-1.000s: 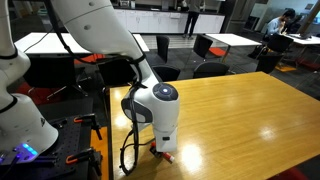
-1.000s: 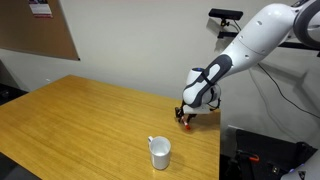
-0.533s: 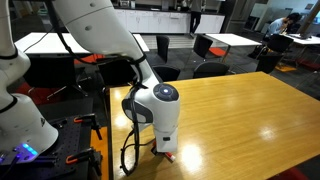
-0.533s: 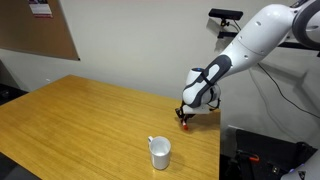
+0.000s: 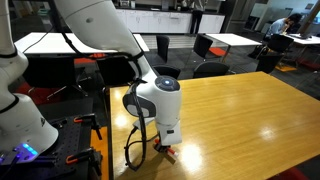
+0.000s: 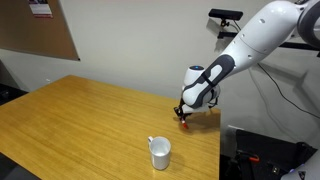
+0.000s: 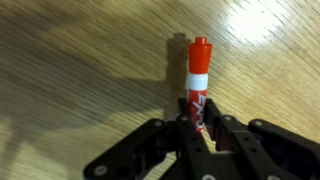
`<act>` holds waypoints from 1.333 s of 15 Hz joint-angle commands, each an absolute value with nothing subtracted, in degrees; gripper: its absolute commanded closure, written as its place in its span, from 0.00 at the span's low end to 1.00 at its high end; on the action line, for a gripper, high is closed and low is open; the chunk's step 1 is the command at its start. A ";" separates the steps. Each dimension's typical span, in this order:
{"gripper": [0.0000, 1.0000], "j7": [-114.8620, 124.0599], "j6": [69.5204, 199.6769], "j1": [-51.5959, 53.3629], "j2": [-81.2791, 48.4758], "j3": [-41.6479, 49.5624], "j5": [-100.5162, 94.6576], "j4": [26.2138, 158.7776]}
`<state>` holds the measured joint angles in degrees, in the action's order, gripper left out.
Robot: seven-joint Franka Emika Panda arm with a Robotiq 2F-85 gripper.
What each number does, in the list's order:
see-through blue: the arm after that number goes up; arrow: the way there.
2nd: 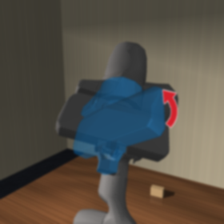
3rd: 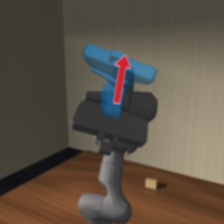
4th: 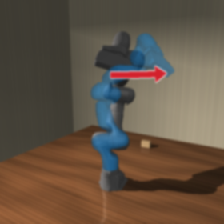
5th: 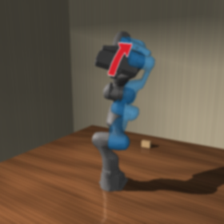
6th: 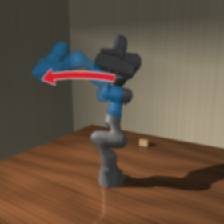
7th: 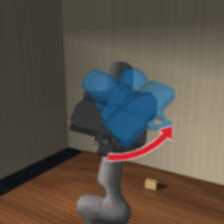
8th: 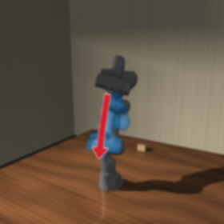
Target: Put the marker in the white mug cup
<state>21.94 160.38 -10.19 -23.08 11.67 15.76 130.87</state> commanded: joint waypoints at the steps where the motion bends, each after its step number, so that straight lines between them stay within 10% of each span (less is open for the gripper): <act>1: 0.95 24.79 159.66 -5.25 -17.03 16.01 10.13 133.88; 20: 0.95 26.78 147.42 -6.87 7.07 8.97 -18.54 135.20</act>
